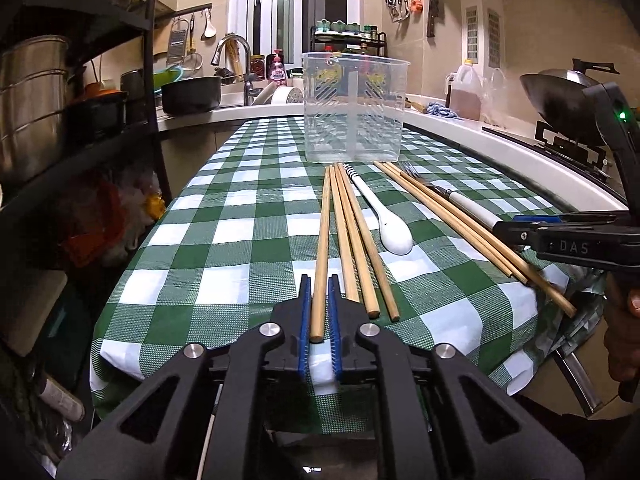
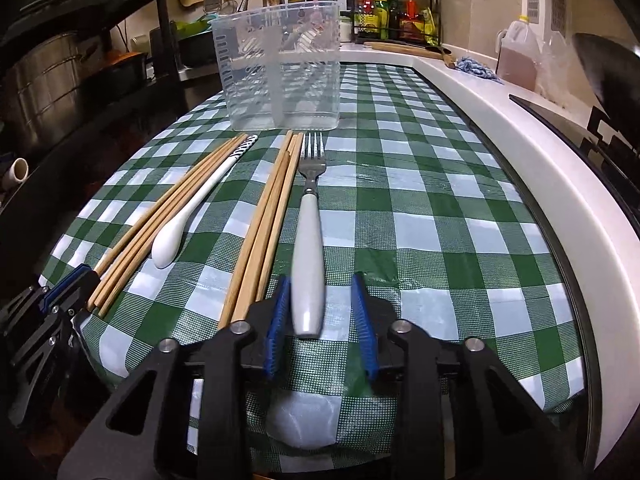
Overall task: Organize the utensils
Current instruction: 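Grasp the white-handled fork with the right gripper while the left gripper grasps a chopstick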
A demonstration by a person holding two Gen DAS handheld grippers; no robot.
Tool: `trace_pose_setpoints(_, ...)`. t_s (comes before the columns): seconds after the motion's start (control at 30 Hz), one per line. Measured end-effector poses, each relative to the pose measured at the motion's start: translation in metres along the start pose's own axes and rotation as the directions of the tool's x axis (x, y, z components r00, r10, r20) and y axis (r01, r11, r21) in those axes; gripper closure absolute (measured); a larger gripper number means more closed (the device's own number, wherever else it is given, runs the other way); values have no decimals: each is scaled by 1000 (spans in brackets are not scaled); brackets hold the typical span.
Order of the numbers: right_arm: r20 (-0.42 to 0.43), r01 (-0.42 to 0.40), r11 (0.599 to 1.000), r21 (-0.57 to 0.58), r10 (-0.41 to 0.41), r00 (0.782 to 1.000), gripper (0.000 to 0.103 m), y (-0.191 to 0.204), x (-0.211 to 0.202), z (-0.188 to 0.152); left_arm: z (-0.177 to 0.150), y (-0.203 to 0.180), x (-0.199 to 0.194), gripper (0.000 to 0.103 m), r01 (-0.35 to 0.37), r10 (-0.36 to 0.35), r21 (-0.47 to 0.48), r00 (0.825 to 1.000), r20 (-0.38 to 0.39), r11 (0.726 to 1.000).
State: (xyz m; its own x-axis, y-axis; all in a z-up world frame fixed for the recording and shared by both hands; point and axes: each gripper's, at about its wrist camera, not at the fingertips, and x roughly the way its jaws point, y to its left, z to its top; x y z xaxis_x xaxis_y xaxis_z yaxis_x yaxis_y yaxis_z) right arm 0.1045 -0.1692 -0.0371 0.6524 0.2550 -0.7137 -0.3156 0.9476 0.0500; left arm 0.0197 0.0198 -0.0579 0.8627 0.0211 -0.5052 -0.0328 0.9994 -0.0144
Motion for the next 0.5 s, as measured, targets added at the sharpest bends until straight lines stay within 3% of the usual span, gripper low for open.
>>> trace_pose_setpoints(0.17, -18, -13, 1000, 20, 13, 1000, 85, -5, -6, 3, 3, 0, -1, 96, 10, -10, -5, 1000, -16, 1000)
trace_pose_setpoints(0.5, 37, -9, 999, 49, 7, 999, 86, -20, -54, 11, 25, 4, -32, 96, 18, -17, -9, 999, 39, 1000)
